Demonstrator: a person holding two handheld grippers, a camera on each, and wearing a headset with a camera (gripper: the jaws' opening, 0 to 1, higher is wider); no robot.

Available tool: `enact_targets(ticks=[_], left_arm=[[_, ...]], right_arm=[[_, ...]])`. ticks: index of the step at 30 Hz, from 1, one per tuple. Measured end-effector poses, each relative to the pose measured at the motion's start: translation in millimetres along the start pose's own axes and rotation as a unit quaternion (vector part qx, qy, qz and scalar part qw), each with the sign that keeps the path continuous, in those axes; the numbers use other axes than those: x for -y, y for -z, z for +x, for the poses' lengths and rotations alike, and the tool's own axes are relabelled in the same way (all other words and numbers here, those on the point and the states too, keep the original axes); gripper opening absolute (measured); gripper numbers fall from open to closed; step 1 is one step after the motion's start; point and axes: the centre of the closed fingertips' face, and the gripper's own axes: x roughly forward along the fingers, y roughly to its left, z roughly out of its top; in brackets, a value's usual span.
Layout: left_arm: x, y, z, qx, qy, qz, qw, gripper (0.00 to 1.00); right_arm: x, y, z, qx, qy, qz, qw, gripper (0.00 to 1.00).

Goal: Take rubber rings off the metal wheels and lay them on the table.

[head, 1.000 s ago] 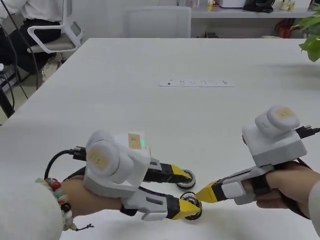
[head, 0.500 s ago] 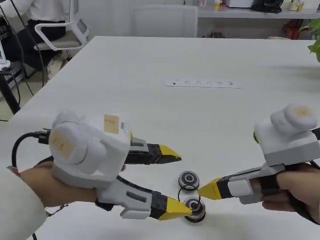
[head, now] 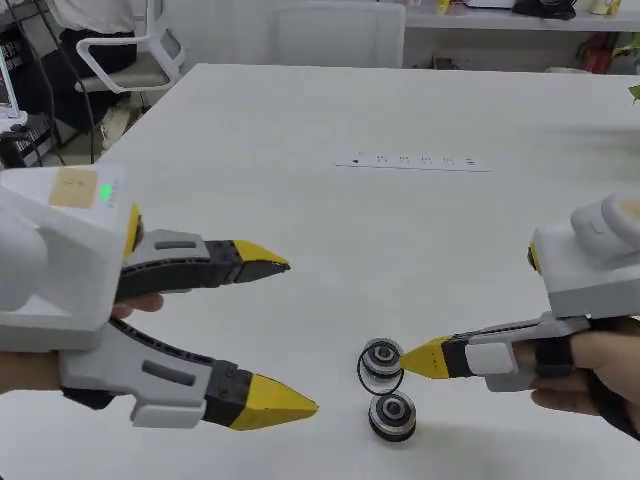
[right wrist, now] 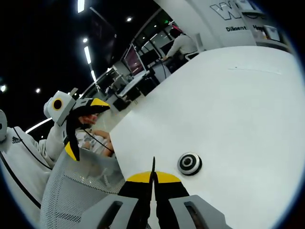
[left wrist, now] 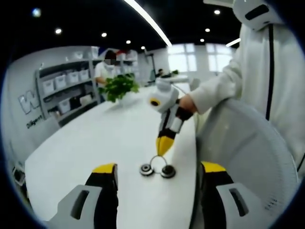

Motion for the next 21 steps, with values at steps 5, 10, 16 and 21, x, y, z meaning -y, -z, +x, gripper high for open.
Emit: enact_targets(ticks=[5,10,16,21], left_arm=[[-5.7,14.6,-18.5,0.003,-0.043,-0.033,0.9985,0.71],[-2.7,31.4,-28.2,0.004,-0.069,-0.064,0.9955,0.72],[-3.5,52.9,-29.3,0.010,-0.104,-0.117,0.9876,0.74],[2.4,59.4,-23.3,0.007,-0.101,-0.129,0.9865,0.75]], right_arm=[[-6.7,-5.2,1.4,0.009,-0.008,-0.006,0.9999,0.00],[-11.7,-9.4,3.6,0.016,-0.016,-0.010,0.9997,0.00],[-16.1,-12.1,6.1,0.021,-0.021,-0.014,0.9995,0.00],[-18.4,-14.2,8.5,0.027,-0.023,-0.015,0.9993,0.00]])
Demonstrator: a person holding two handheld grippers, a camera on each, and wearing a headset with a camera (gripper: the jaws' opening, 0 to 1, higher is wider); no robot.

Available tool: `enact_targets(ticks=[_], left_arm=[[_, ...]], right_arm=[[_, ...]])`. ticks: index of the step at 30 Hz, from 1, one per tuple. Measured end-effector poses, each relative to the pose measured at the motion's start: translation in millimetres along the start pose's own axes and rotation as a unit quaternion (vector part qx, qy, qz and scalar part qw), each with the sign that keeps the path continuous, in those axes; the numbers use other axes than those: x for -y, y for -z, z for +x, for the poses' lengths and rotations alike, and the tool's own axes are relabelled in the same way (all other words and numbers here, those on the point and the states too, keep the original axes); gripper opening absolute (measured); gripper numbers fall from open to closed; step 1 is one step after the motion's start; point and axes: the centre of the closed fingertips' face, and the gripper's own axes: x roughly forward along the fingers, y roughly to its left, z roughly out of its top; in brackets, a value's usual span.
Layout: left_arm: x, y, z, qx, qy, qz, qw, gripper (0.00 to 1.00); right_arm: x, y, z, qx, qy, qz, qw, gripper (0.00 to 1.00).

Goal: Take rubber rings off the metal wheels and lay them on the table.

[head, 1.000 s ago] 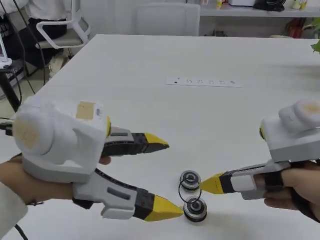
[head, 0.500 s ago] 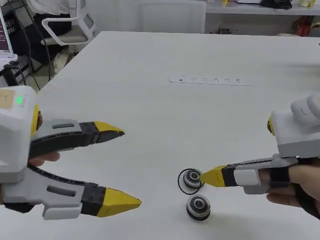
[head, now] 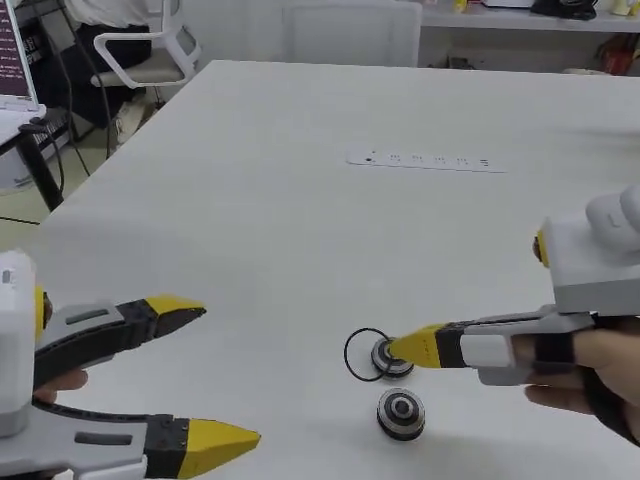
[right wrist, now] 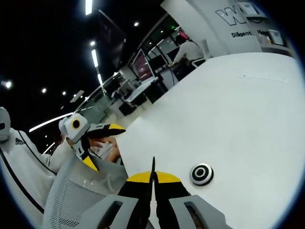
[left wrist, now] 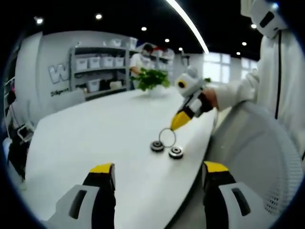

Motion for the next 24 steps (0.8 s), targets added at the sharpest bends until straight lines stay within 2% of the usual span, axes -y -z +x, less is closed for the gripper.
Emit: enact_targets(ticks=[5,8,13,18,21,24], left_arm=[[-3.3,-2.6,-0.2,0.010,-0.006,-0.009,0.9999,0.75],[-4.6,0.8,0.1,0.011,-0.007,-0.021,0.9997,0.74],[-5.8,0.1,-0.8,0.016,-0.012,-0.027,0.9994,0.74],[-6.1,5.0,-0.1,0.003,-0.014,-0.024,0.9996,0.75],[-6.2,4.0,0.1,0.006,-0.016,-0.024,0.9996,0.75],[-5.1,4.2,0.8,0.006,-0.013,-0.027,0.9995,0.76]], right_arm=[[-0.3,-2.1,2.2,0.006,0.000,-0.004,1.0000,0.00],[-1.0,-2.8,5.0,0.011,-0.002,0.001,0.9999,0.00],[3.2,0.0,11.6,0.010,0.008,0.003,0.9999,0.00],[7.2,-1.7,17.3,0.019,0.010,0.017,0.9996,0.00],[9.3,1.8,22.2,0.017,0.010,0.028,0.9994,0.00],[13.2,10.7,27.8,0.003,0.017,0.036,0.9992,0.00]])
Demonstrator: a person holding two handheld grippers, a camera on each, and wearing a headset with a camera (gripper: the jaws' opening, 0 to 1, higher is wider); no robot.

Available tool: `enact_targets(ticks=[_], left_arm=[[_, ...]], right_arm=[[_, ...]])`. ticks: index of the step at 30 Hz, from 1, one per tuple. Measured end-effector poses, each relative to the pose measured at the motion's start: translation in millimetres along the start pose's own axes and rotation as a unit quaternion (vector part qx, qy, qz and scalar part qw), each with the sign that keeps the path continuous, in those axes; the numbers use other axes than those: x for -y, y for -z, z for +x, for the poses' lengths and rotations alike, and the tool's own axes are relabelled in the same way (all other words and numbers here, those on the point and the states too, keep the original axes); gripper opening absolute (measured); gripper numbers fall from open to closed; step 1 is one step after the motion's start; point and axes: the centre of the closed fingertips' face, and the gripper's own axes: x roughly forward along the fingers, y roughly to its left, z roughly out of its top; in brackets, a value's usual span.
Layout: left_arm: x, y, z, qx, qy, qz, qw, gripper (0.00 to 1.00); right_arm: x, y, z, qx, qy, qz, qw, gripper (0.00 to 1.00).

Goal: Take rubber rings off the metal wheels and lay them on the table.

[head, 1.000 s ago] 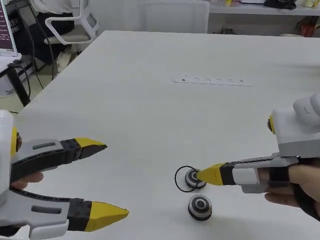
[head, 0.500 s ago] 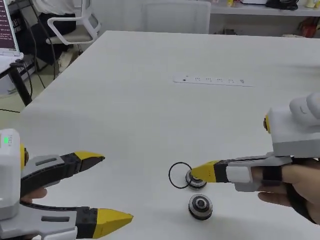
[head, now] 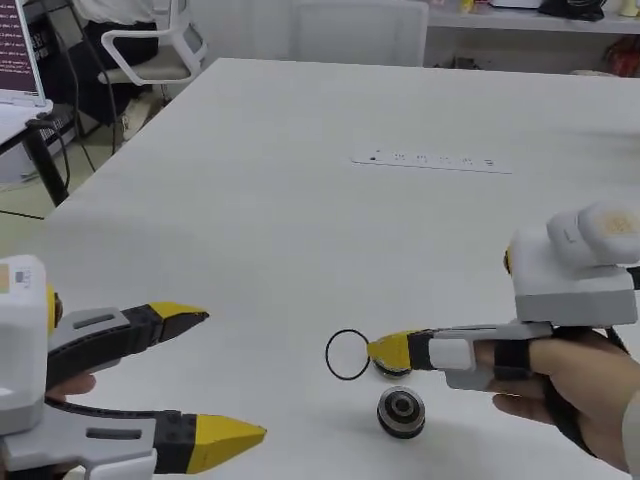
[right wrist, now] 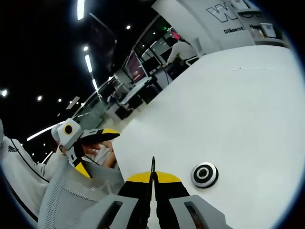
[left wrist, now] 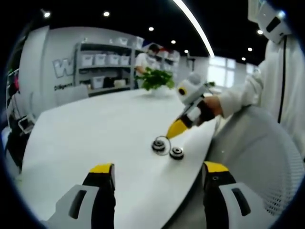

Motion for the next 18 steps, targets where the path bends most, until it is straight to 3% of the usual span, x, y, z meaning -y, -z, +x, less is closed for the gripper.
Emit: enact_targets(ticks=[9,18], left_arm=[[2.5,0.6,0.7,-0.003,0.006,0.004,1.0000,0.76],[4.3,0.5,0.8,-0.003,0.009,0.007,0.9999,0.75]], right_arm=[[3.6,23.4,13.3,-0.039,0.007,-0.009,0.9992,0.00],[12.9,35.6,21.4,-0.068,0.035,-0.074,0.9943,0.00]])
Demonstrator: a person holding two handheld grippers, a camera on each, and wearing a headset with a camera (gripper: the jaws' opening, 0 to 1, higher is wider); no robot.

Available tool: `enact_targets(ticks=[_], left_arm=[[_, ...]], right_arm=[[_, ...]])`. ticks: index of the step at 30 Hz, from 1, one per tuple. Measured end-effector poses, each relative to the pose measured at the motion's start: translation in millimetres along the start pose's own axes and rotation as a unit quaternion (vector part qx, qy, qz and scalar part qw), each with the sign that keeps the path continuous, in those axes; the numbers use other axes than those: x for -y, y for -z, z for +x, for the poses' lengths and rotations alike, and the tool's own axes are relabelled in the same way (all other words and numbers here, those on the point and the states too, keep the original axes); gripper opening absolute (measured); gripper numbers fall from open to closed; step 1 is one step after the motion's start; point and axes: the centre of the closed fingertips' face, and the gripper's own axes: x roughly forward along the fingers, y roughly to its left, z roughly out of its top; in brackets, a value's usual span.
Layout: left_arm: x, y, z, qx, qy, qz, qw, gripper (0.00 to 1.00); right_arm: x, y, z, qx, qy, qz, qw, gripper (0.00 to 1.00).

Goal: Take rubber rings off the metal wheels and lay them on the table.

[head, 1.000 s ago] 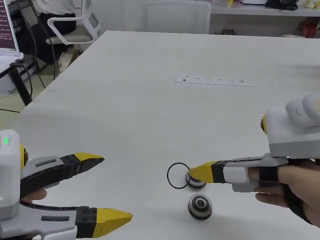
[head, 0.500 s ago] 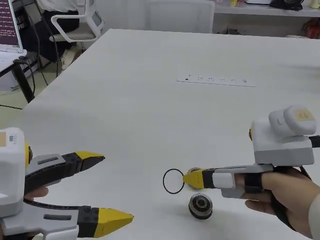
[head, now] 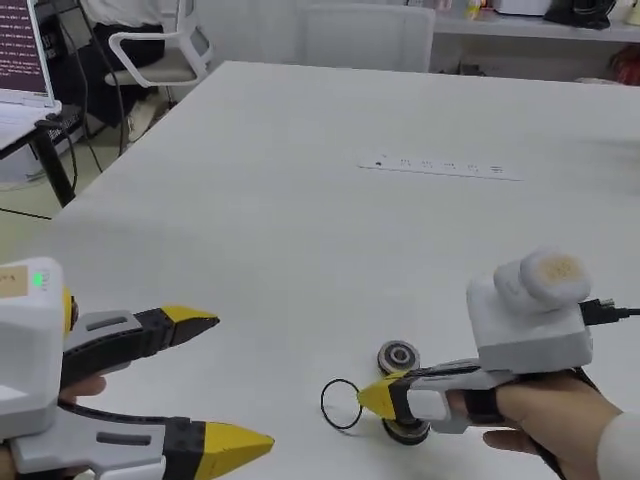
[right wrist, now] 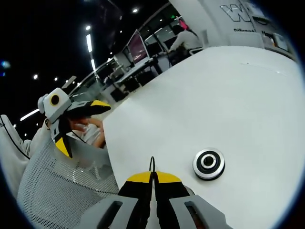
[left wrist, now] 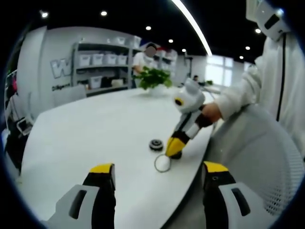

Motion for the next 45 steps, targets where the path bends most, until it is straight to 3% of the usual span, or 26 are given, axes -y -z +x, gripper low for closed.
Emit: enact_targets(ticks=[8,18,30,45], left_arm=[[-1.0,0.2,-0.3,0.000,-0.002,-0.003,1.0000,0.74],[-1.3,0.7,-0.4,-0.002,-0.003,-0.003,1.0000,0.74],[-1.1,1.3,-0.8,-0.004,-0.003,-0.001,1.0000,0.74],[-0.3,1.5,-0.5,-0.006,0.000,0.001,1.0000,0.74]], right_arm=[[0.4,1.2,1.2,-0.005,0.005,-0.028,0.9996,0.05],[4.2,1.3,-0.3,-0.007,0.013,-0.027,0.9995,0.10],[4.7,-1.2,-4.8,-0.017,0.027,-0.071,0.9970,0.14],[2.8,-34.1,-33.0,0.031,0.042,-0.105,0.9931,0.16]])
